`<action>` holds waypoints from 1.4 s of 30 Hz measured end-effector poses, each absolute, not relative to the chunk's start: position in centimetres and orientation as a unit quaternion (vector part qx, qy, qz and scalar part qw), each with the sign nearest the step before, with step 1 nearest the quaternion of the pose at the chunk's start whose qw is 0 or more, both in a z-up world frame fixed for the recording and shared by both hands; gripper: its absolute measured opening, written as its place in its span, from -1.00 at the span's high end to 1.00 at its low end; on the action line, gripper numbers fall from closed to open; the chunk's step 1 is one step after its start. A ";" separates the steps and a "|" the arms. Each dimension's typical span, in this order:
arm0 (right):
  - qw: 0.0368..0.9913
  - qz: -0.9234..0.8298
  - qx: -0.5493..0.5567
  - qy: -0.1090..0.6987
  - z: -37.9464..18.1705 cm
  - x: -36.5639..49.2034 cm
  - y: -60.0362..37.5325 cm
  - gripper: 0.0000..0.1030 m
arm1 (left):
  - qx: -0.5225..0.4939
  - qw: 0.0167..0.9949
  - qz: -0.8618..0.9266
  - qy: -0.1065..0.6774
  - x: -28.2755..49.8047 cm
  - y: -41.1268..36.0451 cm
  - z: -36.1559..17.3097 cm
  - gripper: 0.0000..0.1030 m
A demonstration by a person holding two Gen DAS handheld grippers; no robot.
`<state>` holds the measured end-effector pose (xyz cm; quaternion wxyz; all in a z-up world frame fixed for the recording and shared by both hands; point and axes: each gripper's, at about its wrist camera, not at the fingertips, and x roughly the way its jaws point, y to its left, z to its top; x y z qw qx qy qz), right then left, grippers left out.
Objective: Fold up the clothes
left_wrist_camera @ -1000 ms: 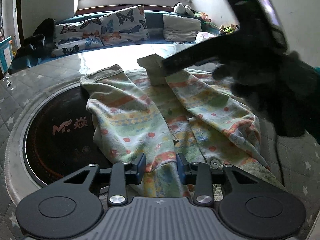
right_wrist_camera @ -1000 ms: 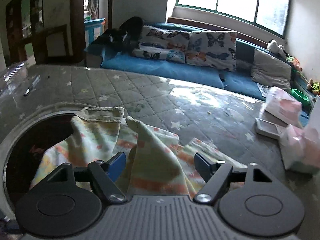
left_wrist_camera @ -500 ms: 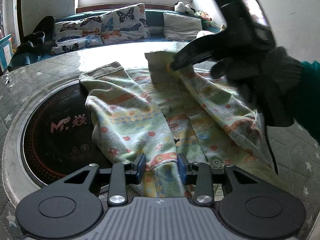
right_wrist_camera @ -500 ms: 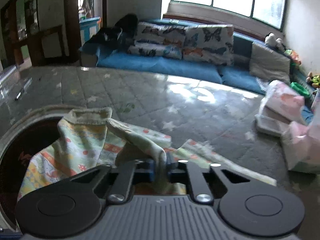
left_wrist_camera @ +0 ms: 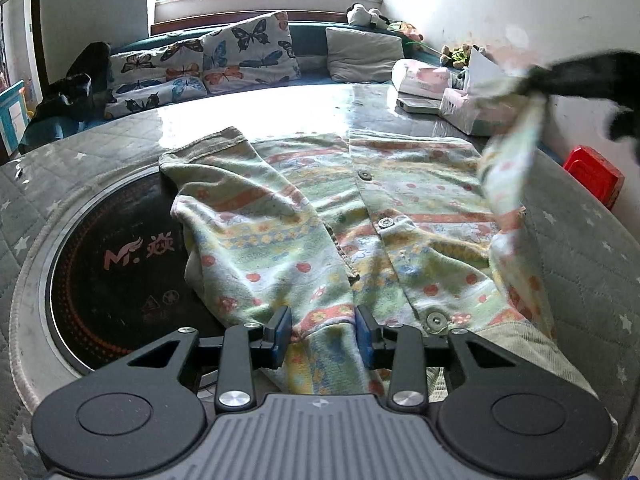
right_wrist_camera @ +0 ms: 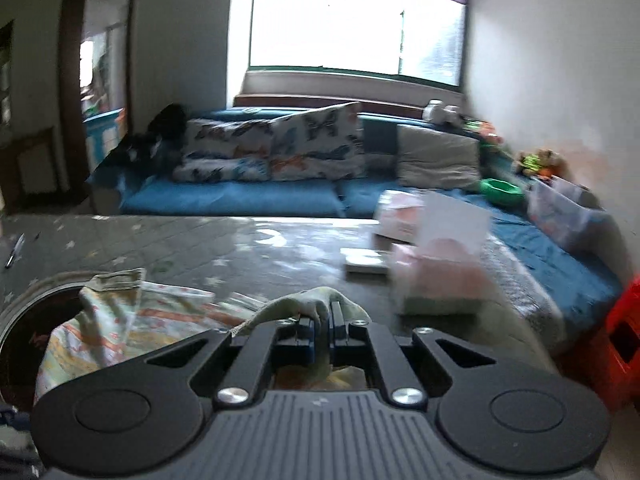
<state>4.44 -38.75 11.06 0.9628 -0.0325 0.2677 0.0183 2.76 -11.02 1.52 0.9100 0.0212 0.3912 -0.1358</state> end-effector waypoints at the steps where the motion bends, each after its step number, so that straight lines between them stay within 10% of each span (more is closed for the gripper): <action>1: 0.963 0.012 -0.030 0.266 11.1 3.8 -39.4 0.90 | 0.022 0.910 -0.136 0.391 2.8 -11.0 1.5 0.26; 42: 0.935 -0.090 0.088 0.331 2.8 -6.5 -49.4 0.24 | 0.048 0.910 -0.123 0.393 2.5 -11.7 1.6 0.20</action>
